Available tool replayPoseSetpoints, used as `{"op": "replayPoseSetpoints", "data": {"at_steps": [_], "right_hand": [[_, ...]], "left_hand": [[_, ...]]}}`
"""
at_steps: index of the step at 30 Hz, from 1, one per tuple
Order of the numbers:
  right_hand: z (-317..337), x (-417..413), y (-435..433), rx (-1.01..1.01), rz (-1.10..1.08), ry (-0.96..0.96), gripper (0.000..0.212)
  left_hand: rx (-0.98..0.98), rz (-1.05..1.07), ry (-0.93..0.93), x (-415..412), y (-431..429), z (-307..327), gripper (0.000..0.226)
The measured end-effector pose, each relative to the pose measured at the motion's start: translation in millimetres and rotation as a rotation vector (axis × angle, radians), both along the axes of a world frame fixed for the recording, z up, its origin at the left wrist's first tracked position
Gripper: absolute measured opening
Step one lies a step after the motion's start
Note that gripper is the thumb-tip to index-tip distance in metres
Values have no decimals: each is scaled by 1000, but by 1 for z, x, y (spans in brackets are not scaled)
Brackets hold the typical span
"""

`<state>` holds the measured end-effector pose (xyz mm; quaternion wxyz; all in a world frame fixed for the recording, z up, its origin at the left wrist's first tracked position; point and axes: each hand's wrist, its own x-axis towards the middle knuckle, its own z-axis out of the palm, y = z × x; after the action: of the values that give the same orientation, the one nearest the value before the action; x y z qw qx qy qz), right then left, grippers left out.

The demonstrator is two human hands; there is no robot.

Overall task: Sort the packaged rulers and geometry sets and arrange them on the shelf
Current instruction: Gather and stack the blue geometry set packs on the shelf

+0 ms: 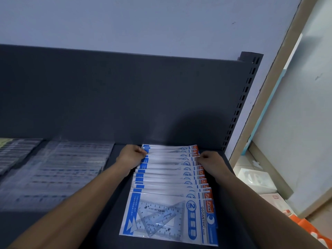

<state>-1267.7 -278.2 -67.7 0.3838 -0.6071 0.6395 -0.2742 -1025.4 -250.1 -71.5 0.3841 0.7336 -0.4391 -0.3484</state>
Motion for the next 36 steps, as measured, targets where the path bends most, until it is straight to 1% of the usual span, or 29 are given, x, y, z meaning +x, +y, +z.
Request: {"op": "replayPoseSetpoints", "data": {"at_steps": [2, 5, 7, 10, 13, 19, 22, 26, 29, 30, 32, 34, 35, 36], "right_hand": [[-1, 0, 1, -19, -2, -3, 17], [-1, -3, 2, -36, -19, -30, 11], [0, -5, 4, -46, -33, -27, 15], [0, -6, 6, -61, -80, -47, 28], [-1, -5, 8, -60, -103, -109, 28], [-3, -6, 13, -98, -122, -172, 28], [-3, -3, 14, -116, -120, -173, 27], [-3, -3, 20, -160, -132, -156, 21], [-3, -8, 29, -190, -111, -101, 29], [-2, -9, 33, -195, -108, -111, 32], [-3, -8, 40, -161, -93, -208, 41], [-5, -5, 46, -64, -60, -339, 54], [-8, -3, 47, -23, -48, -377, 59], [-10, -1, 48, -2, -39, -370, 63]], "left_hand": [[-16, 0, 3, 2, 1, -3, 22], [-43, 3, -19, 4, 3, -4, 20], [-75, -10, -15, 4, 5, -3, 20], [-112, -12, 27, 4, 9, -2, 22], [-115, 1, 65, 2, 11, 0, 24], [-100, 30, 130, -3, 13, 4, 23], [-106, 50, 107, -5, 14, 4, 21], [-178, 67, 54, -4, 20, 7, 19], [-182, 47, -1, -2, 32, 10, 11], [-182, 46, -10, -3, 38, 11, 6], [-163, 32, -15, -7, 52, 13, 12], [-137, -20, 65, -17, 70, 14, 10], [-129, -55, 126, -23, 78, 14, 5], [-131, -89, 163, -29, 87, 16, 2]]}}
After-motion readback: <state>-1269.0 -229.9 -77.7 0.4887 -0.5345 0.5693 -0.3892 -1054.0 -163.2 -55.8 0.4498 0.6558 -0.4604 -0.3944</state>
